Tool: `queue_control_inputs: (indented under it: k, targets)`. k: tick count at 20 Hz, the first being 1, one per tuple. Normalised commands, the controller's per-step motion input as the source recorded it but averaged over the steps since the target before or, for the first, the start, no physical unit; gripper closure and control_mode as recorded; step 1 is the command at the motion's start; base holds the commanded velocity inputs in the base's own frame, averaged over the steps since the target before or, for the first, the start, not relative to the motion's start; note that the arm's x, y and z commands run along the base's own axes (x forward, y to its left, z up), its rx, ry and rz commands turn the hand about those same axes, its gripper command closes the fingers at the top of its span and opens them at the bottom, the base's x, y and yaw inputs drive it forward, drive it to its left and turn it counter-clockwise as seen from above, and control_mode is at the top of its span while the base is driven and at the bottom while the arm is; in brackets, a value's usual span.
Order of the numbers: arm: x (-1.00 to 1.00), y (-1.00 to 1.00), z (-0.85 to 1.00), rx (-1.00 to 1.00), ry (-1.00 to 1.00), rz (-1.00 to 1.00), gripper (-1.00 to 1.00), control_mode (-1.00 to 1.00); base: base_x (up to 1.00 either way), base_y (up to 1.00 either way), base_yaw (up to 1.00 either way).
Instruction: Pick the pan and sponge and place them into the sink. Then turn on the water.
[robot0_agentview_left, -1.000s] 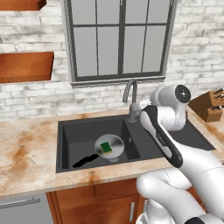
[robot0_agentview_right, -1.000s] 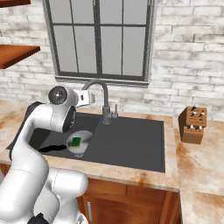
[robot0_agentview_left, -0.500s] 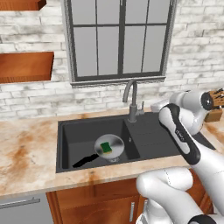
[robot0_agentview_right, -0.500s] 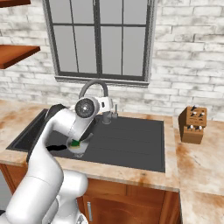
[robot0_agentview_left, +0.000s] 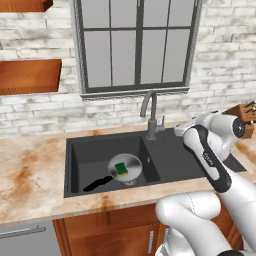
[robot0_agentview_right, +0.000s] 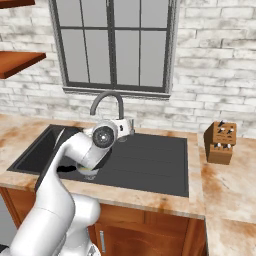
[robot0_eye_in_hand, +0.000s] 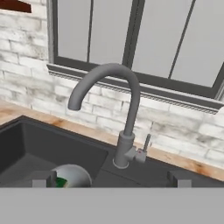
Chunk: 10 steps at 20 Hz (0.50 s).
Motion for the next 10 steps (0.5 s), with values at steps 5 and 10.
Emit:
queue_control_inputs:
  k: [5,10]
  targets:
    - [0.01,-0.21,-0.22,-0.01,-0.04,0.0,-1.0,-1.0,0.0,0.0,0.0]
    - [0.1,-0.33,-0.2,0.0,-0.02,0.0,-1.0,-1.0,0.0,0.0,0.0]
